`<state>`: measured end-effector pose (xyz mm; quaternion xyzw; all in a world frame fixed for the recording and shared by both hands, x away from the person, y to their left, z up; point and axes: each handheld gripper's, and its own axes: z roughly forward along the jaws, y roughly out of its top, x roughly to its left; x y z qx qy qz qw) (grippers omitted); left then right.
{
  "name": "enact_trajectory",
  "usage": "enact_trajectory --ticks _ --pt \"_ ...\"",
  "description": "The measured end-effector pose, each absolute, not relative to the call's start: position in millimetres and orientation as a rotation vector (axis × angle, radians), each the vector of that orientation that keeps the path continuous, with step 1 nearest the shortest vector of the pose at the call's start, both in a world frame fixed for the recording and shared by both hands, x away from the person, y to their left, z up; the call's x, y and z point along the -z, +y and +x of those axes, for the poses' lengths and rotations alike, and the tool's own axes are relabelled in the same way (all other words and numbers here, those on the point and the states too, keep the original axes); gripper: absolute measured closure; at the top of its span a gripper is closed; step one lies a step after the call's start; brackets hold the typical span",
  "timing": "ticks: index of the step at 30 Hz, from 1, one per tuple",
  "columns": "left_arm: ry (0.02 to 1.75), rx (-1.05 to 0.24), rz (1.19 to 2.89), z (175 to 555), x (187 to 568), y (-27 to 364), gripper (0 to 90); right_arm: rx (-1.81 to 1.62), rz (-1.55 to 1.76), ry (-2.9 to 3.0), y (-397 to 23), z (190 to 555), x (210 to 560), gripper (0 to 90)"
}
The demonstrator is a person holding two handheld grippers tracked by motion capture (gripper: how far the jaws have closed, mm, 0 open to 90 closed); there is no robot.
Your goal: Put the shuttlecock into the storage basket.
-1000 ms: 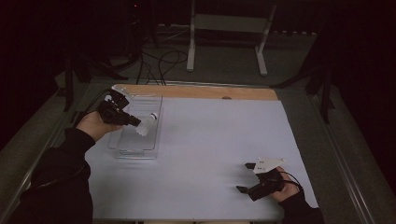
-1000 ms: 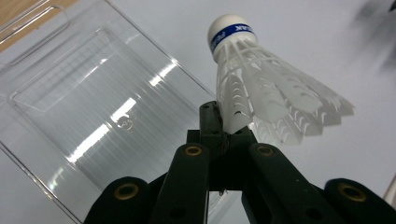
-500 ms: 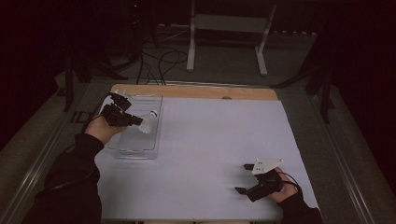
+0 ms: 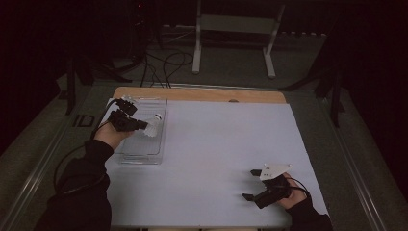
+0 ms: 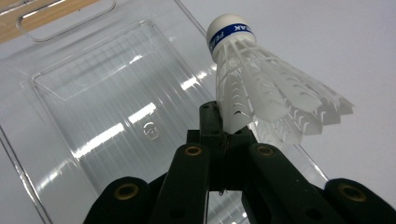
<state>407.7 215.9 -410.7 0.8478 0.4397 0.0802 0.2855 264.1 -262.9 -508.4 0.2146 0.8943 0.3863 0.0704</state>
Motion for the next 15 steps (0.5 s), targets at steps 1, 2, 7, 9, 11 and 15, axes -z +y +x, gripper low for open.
enact_trajectory --ticks 1,2,7,9,11,15 --pt "1.176 -0.214 2.267 407.7 410.7 215.9 90.0 -1.164 0.645 2.691 -263.1 264.1 508.4 9.5" --pt "1.184 -0.219 2.271 408.8 413.2 216.0 90.0 -1.166 0.645 2.691 -263.1 263.9 508.3 9.5" --pt "1.196 -0.222 2.274 410.3 418.0 215.0 90.0 -1.163 0.65 2.696 -263.1 264.0 509.1 9.5" --pt "1.2 -0.215 2.273 410.9 420.4 214.5 90.0 -1.158 0.649 2.696 -263.1 264.1 509.3 9.5" --pt "1.199 -0.203 2.273 411.6 423.1 214.7 90.0 -1.16 0.649 2.699 -263.2 264.1 509.3 9.5" --pt "1.216 -0.193 2.285 412.5 428.8 213.6 90.0 -1.16 0.649 2.703 -263.0 264.2 509.6 9.5"
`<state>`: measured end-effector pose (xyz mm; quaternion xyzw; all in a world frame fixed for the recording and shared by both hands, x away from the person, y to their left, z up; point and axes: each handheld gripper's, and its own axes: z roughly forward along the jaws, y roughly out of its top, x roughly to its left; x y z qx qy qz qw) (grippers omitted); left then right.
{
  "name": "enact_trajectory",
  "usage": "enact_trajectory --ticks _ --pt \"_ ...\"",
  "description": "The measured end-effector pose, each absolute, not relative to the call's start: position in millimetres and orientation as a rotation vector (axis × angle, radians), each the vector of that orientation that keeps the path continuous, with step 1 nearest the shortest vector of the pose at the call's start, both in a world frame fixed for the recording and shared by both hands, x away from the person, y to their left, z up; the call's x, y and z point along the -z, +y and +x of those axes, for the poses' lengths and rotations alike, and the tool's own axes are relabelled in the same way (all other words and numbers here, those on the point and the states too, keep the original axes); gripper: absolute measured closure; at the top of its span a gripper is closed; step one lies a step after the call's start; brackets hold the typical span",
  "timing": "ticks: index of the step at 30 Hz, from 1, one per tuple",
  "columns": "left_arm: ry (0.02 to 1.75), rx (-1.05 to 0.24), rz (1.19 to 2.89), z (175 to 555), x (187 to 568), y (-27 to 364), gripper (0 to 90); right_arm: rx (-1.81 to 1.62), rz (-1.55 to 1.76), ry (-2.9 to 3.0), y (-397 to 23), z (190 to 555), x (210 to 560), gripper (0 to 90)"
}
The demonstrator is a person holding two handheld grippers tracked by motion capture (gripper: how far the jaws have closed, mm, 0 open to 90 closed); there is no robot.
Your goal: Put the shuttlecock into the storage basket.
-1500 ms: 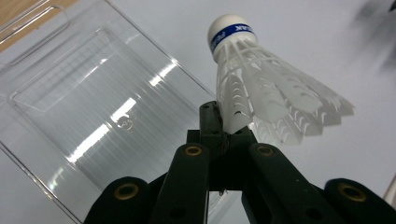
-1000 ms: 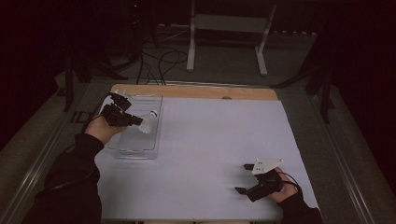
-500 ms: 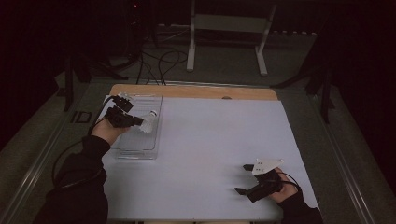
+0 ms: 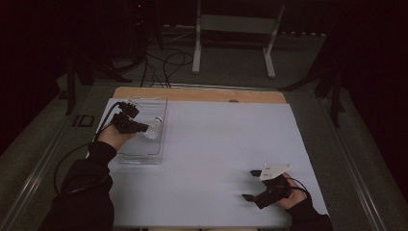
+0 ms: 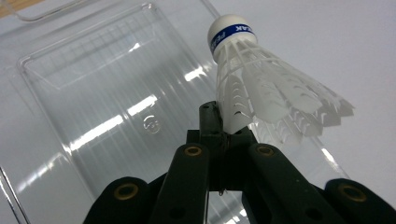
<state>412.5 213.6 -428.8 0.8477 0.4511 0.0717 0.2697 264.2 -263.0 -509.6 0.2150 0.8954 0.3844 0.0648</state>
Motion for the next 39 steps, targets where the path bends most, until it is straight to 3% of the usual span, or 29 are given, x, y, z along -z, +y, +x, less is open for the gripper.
enact_trajectory --ticks 28,36,39 --pt "1.211 -0.187 2.365 413.4 446.6 204.0 88.0 -1.152 0.649 2.726 -262.7 264.3 511.2 9.6" --pt "1.187 -0.159 2.429 411.5 450.5 197.7 77.8 -1.148 0.647 2.728 -262.6 264.3 511.4 9.5" --pt "1.178 -0.178 2.45 409.3 449.5 193.0 67.9 -1.146 0.646 2.73 -262.4 264.3 511.5 9.6"
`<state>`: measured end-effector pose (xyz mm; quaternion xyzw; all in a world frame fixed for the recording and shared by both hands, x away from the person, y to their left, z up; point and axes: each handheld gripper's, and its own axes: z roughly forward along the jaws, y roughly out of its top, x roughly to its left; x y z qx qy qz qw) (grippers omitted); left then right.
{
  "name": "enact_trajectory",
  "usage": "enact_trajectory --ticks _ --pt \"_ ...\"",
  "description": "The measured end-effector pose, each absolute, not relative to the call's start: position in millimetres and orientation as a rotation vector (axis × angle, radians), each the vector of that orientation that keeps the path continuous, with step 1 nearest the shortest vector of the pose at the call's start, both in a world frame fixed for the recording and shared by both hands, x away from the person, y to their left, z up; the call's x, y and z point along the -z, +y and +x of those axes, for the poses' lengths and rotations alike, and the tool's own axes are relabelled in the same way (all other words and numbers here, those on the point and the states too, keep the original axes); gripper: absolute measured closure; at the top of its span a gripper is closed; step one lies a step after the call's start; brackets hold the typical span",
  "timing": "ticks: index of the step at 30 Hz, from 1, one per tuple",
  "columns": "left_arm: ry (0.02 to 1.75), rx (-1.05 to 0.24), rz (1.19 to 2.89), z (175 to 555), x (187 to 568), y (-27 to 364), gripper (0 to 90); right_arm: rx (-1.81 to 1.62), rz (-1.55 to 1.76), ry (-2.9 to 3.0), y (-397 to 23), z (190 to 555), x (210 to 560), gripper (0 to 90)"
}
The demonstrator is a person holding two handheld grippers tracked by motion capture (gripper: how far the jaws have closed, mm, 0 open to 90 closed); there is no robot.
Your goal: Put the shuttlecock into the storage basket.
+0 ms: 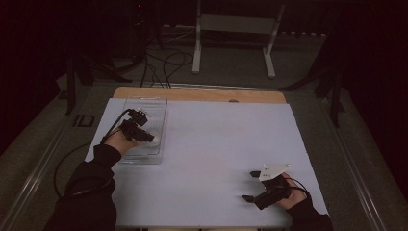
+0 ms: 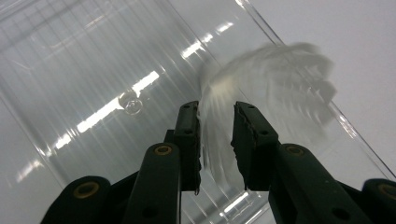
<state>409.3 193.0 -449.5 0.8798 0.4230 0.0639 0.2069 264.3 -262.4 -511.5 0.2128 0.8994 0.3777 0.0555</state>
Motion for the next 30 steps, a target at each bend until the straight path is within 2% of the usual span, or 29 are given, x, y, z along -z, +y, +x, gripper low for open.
enact_trajectory --ticks 2,4,8,12,15,30 --pt "1.186 -0.194 2.441 408.8 446.8 191.9 57.8 -1.144 0.645 2.731 -262.4 264.3 511.6 9.5" --pt "1.196 -0.218 2.427 408.3 443.3 190.6 42.8 -1.142 0.642 2.733 -262.3 264.2 511.6 9.6" --pt "1.223 -0.241 2.39 407.1 436.9 189.5 18.7 -1.144 0.648 2.733 -262.7 264.2 511.7 9.6" --pt "1.2 -0.232 2.366 405.4 432.4 188.6 2.1 -1.143 0.647 2.733 -262.6 264.2 511.5 9.6" --pt "1.195 -0.271 2.345 403.9 427.5 188.1 0.0 -1.144 0.641 2.734 -262.2 264.4 511.6 9.6" --pt "1.134 -0.277 2.343 399.9 422.2 182.3 0.0 -1.15 0.642 2.735 -262.5 264.1 511.1 9.5"
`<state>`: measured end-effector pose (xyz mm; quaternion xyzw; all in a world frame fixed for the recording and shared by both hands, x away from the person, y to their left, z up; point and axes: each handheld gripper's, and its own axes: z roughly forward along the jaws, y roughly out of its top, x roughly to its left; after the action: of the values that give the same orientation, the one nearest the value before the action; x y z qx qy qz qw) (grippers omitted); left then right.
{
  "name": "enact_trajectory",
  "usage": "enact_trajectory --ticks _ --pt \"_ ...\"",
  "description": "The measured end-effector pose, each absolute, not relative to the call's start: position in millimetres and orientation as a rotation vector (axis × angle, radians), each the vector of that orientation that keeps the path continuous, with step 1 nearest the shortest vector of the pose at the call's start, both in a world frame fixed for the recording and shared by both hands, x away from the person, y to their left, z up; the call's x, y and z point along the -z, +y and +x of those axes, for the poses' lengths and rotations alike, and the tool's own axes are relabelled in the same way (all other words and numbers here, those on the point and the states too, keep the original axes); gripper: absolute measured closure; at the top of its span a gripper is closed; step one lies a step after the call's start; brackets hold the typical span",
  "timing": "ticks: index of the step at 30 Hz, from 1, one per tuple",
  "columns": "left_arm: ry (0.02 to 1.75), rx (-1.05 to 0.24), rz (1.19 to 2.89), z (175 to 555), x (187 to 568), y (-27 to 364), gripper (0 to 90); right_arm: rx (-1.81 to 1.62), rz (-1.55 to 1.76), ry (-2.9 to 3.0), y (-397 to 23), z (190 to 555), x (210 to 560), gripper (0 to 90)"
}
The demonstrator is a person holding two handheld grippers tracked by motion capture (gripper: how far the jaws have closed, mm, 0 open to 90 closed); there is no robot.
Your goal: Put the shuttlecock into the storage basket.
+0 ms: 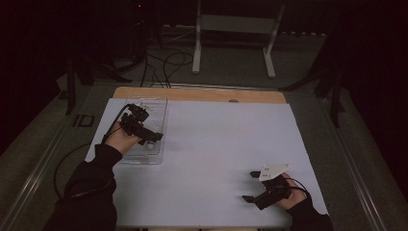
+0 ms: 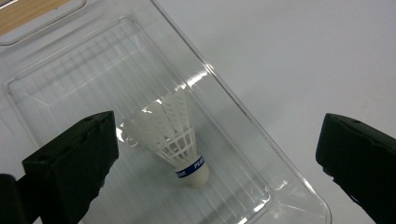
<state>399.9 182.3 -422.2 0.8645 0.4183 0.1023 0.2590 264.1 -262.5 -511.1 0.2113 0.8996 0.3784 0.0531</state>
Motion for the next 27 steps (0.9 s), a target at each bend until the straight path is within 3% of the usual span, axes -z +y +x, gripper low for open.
enact_trajectory --ticks 27 --pt "0.955 -0.251 2.353 385.5 406.5 155.1 0.0 -1.159 0.643 2.722 -263.7 264.0 509.6 9.6"
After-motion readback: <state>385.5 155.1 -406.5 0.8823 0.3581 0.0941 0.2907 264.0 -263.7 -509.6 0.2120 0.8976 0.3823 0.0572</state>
